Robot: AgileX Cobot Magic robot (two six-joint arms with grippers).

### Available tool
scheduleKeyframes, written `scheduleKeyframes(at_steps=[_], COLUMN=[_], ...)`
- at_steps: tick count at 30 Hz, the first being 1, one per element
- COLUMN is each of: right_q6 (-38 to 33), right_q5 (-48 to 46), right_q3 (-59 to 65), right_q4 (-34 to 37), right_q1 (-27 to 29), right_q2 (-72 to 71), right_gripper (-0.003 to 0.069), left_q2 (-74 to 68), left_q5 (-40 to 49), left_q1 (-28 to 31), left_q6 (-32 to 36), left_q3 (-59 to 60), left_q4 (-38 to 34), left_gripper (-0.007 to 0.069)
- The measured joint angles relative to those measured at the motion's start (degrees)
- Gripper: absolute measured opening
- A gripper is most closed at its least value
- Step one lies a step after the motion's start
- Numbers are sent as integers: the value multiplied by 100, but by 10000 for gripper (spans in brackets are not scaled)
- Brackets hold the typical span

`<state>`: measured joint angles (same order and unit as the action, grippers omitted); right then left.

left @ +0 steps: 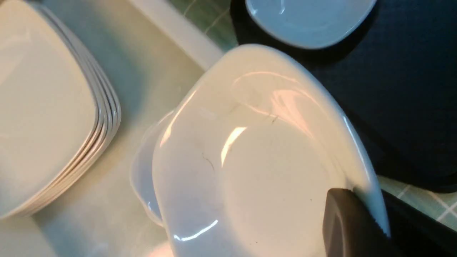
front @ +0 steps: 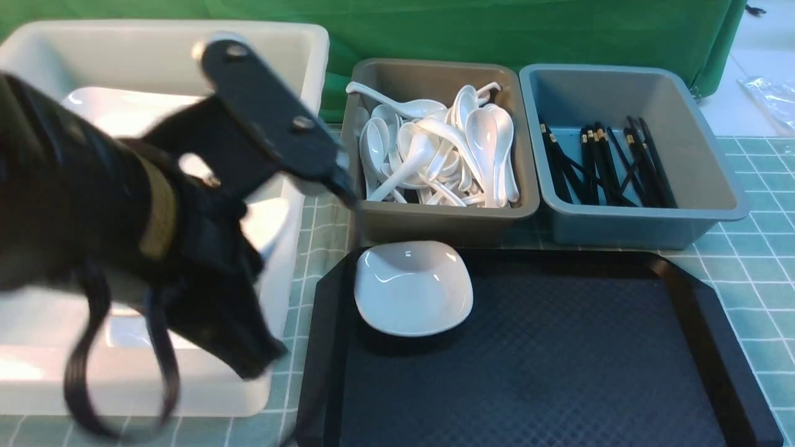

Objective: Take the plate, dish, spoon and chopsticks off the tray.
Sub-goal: Use the left arm to put the small plate into the large storage box on the left

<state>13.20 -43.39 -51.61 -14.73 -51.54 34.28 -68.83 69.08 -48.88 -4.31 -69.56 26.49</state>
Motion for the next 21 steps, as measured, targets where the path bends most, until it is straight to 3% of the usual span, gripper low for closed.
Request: scheduleKeyframes(at_steps=[3, 7, 13, 21], right_q6=[-5, -17, -61, -218], right_q5=[14, 14, 14, 14], right_q3=[0, 0, 0, 0], right_q4=[134, 169, 187, 192], right_q1=[0, 0, 0, 0], right_q2=[217, 268, 268, 268], right_gripper=[20, 20, 20, 20], left_q2=[-135, -325, -494, -851], left_q5=[-590, -1143, -2067, -2263], left_q1=[1102, 1777, 2043, 2043], left_q6=[540, 873, 941, 941], left_q3=[255, 790, 1605, 1794], left_q4=[-325, -307, 64, 266], left_gripper=[19, 19, 19, 24])
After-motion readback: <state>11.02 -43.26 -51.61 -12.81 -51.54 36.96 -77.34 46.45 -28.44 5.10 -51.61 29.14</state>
